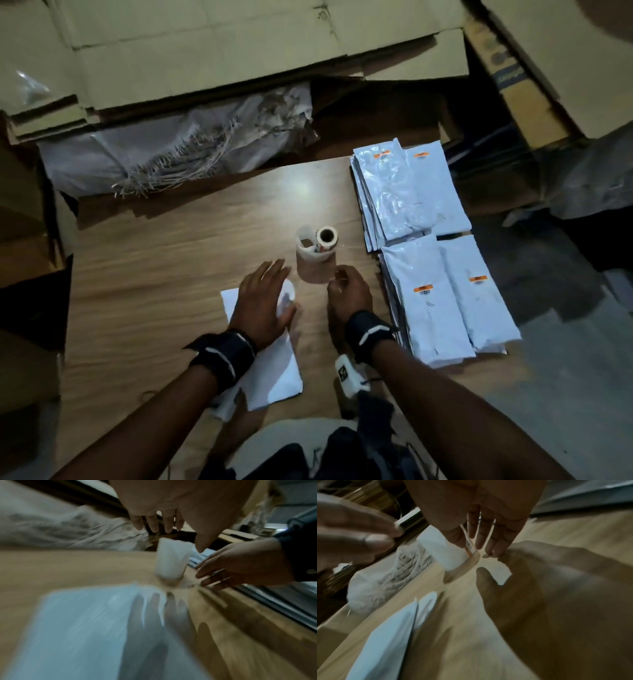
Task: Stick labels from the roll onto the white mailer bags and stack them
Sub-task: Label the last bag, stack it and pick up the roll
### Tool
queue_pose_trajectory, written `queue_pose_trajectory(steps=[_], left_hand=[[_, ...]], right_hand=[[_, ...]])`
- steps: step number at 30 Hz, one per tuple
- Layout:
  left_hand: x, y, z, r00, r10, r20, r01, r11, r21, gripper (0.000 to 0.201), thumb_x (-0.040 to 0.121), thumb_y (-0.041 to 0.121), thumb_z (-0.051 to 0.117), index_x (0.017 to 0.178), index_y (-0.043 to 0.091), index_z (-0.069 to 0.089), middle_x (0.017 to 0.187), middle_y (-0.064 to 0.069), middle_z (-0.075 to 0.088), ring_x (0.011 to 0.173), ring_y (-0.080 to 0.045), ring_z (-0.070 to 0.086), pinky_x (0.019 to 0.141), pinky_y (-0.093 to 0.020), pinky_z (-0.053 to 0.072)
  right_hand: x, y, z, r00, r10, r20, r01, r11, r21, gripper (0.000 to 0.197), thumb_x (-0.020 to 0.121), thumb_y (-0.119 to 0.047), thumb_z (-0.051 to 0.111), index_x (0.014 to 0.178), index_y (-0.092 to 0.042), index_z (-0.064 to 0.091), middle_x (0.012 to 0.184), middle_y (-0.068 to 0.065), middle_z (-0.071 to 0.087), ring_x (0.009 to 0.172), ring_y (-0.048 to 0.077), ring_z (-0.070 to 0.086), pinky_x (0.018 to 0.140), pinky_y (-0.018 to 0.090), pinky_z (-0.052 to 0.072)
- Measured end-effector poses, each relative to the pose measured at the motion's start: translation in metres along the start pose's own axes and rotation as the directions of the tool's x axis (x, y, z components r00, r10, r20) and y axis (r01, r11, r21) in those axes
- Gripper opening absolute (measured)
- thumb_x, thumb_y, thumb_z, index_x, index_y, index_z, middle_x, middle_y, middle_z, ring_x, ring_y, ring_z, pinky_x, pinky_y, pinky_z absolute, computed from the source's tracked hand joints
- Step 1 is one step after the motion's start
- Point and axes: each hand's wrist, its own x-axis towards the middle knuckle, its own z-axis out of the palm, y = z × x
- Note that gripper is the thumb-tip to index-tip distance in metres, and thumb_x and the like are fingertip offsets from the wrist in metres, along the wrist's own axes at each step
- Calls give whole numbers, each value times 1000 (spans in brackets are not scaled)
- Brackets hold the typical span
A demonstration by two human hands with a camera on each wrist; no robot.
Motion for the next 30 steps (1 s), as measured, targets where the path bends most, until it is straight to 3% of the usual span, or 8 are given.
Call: queue_pose_trajectory(steps=[2, 4, 8, 11, 14, 19, 24, 30], left_hand=[[34, 25, 0, 998, 41, 38, -44, 996, 77, 62, 84, 45, 48, 139, 17, 48, 143, -5, 50, 133, -31, 41, 104, -45, 36], [61, 43, 0, 989, 20, 145, -53, 972, 229, 60, 80, 48, 40, 135, 27, 51, 135, 2, 56, 128, -27, 43, 98, -41, 31], [94, 69, -3, 968, -132, 212, 41, 922, 385, 28, 83, 41, 56, 104, 24, 62, 105, -1, 67, 108, -30, 50, 86, -38, 31], [101, 69, -1, 957, -155, 247, 11, 866, 500, 26, 93, 37, 48, 112, 25, 62, 106, -3, 66, 110, -33, 48, 90, -39, 33], [102, 61, 4, 946, -149, 289, -22, 857, 515, 30, 96, 37, 44, 122, 32, 60, 106, -5, 67, 110, -34, 49, 90, -38, 33], [111, 55, 16, 900, -242, 362, 40, 874, 485, 36, 91, 47, 42, 111, 28, 65, 107, -2, 66, 112, -33, 46, 92, -40, 33], [115, 63, 18, 905, -231, 357, 55, 896, 440, 29, 92, 39, 44, 113, 33, 63, 110, -6, 65, 115, -36, 45, 95, -41, 32], [117, 59, 22, 910, -208, 360, 28, 894, 448, 32, 92, 40, 43, 111, 27, 66, 109, -5, 64, 112, -35, 44, 91, -41, 32]], right_hand=[[15, -5, -6, 999, 38, -6, -38, 999, -5, 34, 87, -21, 62, 121, -16, 59, 118, 7, 64, 106, 24, 62, 88, 26, 44], [27, -10, -9, 999, 50, 5, -50, 999, -9, 38, 87, -27, 64, 123, -16, 58, 119, 7, 64, 106, 23, 62, 89, 27, 44], [40, -11, -7, 999, 26, 40, -22, 996, -90, 30, 84, -36, 63, 111, -22, 61, 109, 4, 66, 98, 25, 63, 83, 33, 51], [46, -12, -8, 997, -11, 72, 23, 986, -168, 26, 81, -38, 58, 102, -23, 64, 103, 3, 67, 95, 26, 65, 78, 37, 54], [48, -15, -13, 990, -52, 131, 81, 971, -227, 31, 80, -37, 58, 106, -23, 65, 109, 5, 64, 99, 28, 63, 80, 39, 54], [49, -17, -23, 978, -100, 185, 154, 939, -307, 32, 81, -40, 59, 104, -19, 67, 105, 8, 65, 97, 32, 62, 76, 40, 54], [49, -23, -34, 960, -119, 252, 206, 912, -355, 28, 82, -31, 60, 106, -20, 70, 104, 11, 67, 98, 35, 62, 77, 39, 54], [51, -27, -35, 965, -45, 257, 147, 907, -395, 28, 83, -39, 55, 98, -21, 72, 96, 8, 72, 93, 33, 65, 74, 33, 51]])
